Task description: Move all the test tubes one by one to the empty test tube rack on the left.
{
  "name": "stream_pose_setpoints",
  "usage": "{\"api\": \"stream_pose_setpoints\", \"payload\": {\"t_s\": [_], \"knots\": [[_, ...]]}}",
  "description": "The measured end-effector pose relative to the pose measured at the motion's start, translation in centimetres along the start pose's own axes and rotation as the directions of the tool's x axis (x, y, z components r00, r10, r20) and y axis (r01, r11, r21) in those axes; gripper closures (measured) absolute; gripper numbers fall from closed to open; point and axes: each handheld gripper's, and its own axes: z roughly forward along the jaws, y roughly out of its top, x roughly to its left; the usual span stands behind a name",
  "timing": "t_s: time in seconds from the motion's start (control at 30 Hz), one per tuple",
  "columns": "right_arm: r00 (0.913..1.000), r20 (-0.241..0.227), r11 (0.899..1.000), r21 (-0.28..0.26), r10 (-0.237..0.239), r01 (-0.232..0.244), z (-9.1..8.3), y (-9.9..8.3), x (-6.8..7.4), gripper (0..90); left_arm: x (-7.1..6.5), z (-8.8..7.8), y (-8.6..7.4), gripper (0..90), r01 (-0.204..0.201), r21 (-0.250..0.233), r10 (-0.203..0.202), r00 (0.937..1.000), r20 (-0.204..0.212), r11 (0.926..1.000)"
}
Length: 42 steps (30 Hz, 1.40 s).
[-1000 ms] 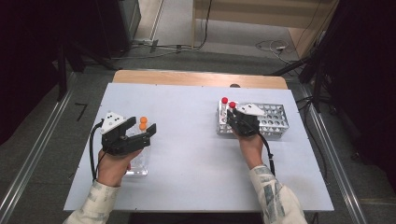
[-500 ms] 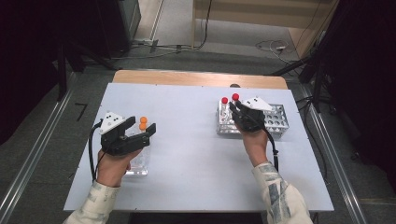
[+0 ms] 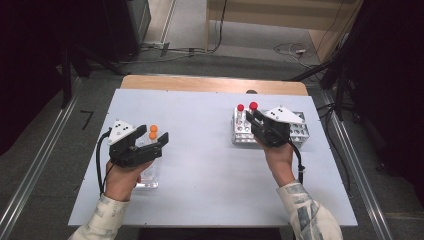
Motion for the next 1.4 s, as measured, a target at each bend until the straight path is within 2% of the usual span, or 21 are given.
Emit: {"api": "stream_pose_setpoints", "payload": {"t_s": [0.3, 0.67, 0.87, 1.13, 1.4], "knots": [[0.9962, -0.083, 1.000, 0.014, -0.026, 0.027, -0.8, -1.3, 1.6, 71.2, -0.8, 0.1, 0.0, 22.9, -0.015, 0.001, 0.015, 0.9997, 0.021, 0.9999], [0.9877, -0.151, 0.998, 0.047, -0.039, 0.046, -0.9, -2.6, 3.4, 71.2, -2.4, 0.2, -0.2, 23.7, -0.048, 0.012, 0.048, 0.9973, 0.056, 0.9988], [0.9789, -0.197, 0.996, 0.062, -0.052, 0.066, -0.8, -3.0, 4.9, 71.2, -3.4, 0.3, -0.4, 23.8, -0.063, 0.016, 0.062, 0.9949, 0.080, 0.9979], [0.9627, -0.258, 0.991, 0.080, -0.082, 0.106, -0.3, -3.7, 7.1, 71.2, -4.7, 0.6, -0.8, 24.2, -0.090, 0.023, 0.087, 0.9901, 0.111, 0.9957], [0.9449, -0.311, 0.985, 0.098, -0.103, 0.139, 0.4, -4.4, 9.4, 71.2, -6.3, 1.4, -1.6, 24.4, -0.124, 0.041, 0.117, 0.9819, 0.149, 0.9914]]}}
